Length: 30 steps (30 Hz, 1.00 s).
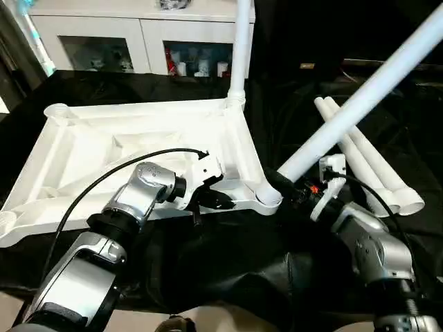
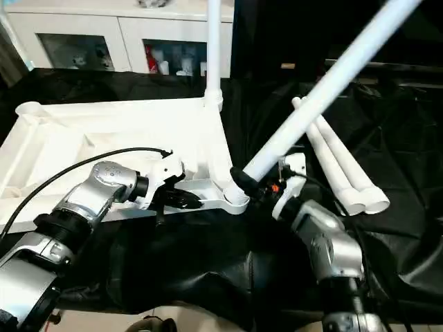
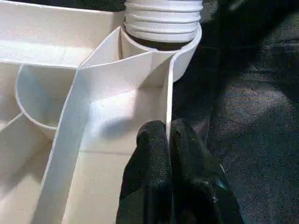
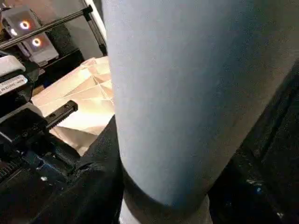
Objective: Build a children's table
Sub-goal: Insert table leg to table base
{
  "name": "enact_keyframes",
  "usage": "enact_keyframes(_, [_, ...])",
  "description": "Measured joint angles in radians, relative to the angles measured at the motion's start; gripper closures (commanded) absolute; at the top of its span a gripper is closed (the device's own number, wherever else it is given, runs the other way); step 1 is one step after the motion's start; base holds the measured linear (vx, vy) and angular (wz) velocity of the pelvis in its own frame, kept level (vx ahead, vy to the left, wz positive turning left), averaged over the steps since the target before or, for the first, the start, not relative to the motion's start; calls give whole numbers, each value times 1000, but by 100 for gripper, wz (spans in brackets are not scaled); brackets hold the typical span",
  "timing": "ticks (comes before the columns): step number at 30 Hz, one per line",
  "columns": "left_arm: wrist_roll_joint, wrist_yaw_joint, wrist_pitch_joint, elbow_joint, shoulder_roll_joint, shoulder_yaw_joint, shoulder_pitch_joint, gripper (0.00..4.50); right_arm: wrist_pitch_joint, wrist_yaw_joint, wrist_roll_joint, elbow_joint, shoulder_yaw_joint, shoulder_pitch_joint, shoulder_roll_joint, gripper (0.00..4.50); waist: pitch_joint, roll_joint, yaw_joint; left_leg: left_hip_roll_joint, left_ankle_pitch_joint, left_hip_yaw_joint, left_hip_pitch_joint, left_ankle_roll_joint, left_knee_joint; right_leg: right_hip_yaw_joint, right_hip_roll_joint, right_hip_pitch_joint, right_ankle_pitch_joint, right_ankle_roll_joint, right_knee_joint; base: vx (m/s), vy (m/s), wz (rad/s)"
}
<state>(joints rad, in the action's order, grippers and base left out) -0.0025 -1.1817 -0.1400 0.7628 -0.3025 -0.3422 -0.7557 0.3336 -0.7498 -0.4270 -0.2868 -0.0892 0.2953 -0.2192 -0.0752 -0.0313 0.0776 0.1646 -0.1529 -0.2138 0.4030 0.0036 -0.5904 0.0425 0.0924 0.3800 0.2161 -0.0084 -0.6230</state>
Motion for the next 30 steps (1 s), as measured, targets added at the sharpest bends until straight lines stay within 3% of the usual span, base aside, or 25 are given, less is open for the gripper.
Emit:
enact_keyframes(6, [1, -4, 2, 1, -1, 0, 0, 450, -41, 7, 65, 38, 58, -3, -29, 260, 1, -1, -2, -1, 0, 0, 0, 0, 4, 0, 0, 0, 0, 0, 4, 0, 0, 0])
enact_keyframes(14, [18, -5, 8, -2, -19, 0, 0, 450, -50, -13, 159, 4, 151, 90, -63, 260, 2, 0, -22, -2, 0, 0, -1, 0, 8, 0, 0, 1, 1, 2, 12, 0, 0, 0])
enact_keyframes(20, [21, -1, 2, -9, -26, 0, 3, 450, -63, -57, 229, -36, 215, 146, -90, 260, 2, 6, -24, -2, 0, 0, -3, 0, 11, 0, 0, 4, 2, 4, 15, 0, 0, 0])
enact_keyframes(30, [26, -9, -7, -87, -44, 5, 45, 450, -141, -140, 227, -90, 217, 156, -99, 260, 0, 13, -29, -4, 0, 0, -10, 0, 21, -2, 0, 3, 2, 3, 32, 0, 0, 0])
